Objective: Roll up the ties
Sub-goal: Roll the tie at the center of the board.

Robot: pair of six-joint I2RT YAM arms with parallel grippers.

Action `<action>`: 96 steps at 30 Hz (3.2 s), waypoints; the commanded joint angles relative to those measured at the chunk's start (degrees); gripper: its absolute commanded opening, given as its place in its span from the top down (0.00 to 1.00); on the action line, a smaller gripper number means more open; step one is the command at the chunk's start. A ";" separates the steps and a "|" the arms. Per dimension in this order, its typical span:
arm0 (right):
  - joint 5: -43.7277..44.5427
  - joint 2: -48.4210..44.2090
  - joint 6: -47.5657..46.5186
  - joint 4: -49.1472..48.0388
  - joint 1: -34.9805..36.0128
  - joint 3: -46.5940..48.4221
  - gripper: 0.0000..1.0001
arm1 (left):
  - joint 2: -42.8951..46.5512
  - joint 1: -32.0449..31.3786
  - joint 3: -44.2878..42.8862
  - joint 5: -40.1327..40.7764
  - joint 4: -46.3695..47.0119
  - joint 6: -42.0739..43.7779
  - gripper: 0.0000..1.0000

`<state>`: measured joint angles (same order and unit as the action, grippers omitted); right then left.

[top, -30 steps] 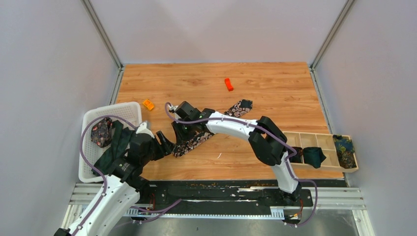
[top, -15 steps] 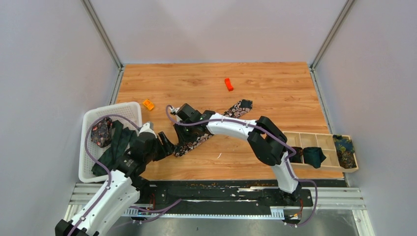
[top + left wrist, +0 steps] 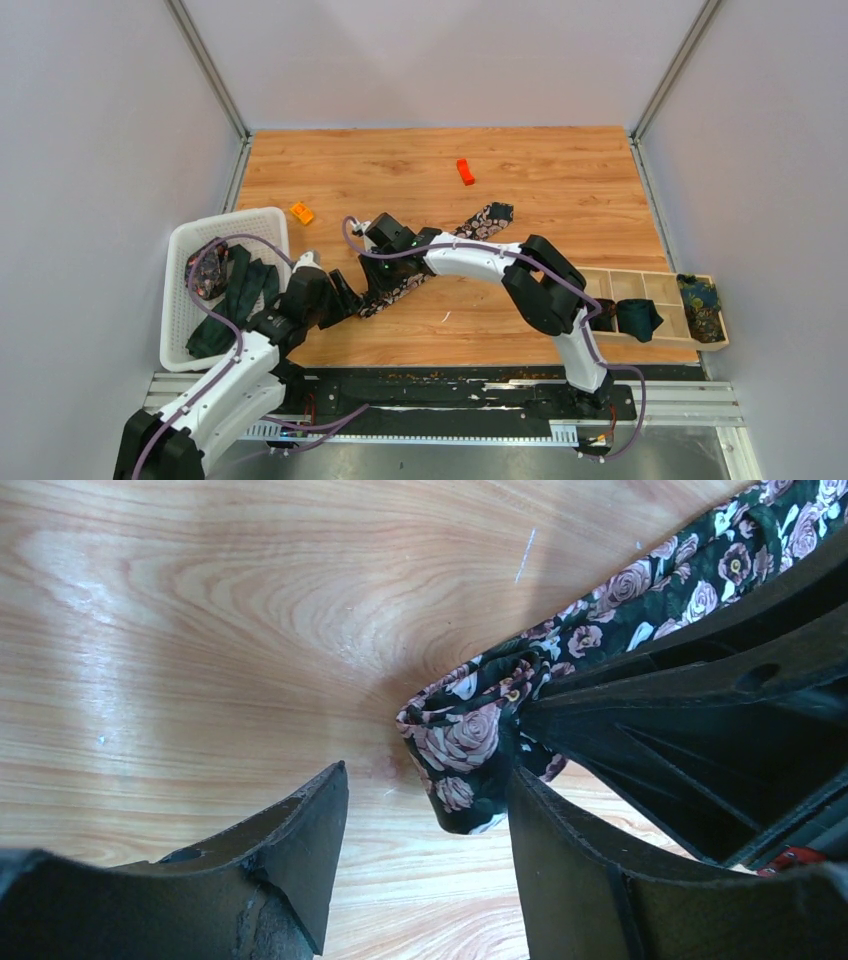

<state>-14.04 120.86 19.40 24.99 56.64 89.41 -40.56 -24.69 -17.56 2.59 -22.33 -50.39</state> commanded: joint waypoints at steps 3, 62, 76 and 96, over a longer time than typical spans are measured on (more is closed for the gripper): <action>-0.41 -2.12 -1.04 -3.49 -1.15 -2.96 0.84 | -3.17 -0.10 1.07 -0.59 7.81 -2.79 0.34; -1.90 -3.70 3.07 -3.90 1.39 -1.89 0.81 | -9.02 -0.11 -4.00 1.27 0.55 0.38 0.93; -1.73 -1.64 4.19 -4.49 3.07 -2.24 0.83 | -5.65 -0.11 -5.15 1.01 -2.69 0.16 0.93; -2.41 1.18 4.84 -4.87 4.57 0.53 0.84 | -4.41 -0.10 -9.42 1.06 -8.02 1.35 0.93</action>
<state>-16.78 121.10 23.51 21.12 60.64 86.98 -45.89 -24.67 -23.31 3.79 -29.74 -49.95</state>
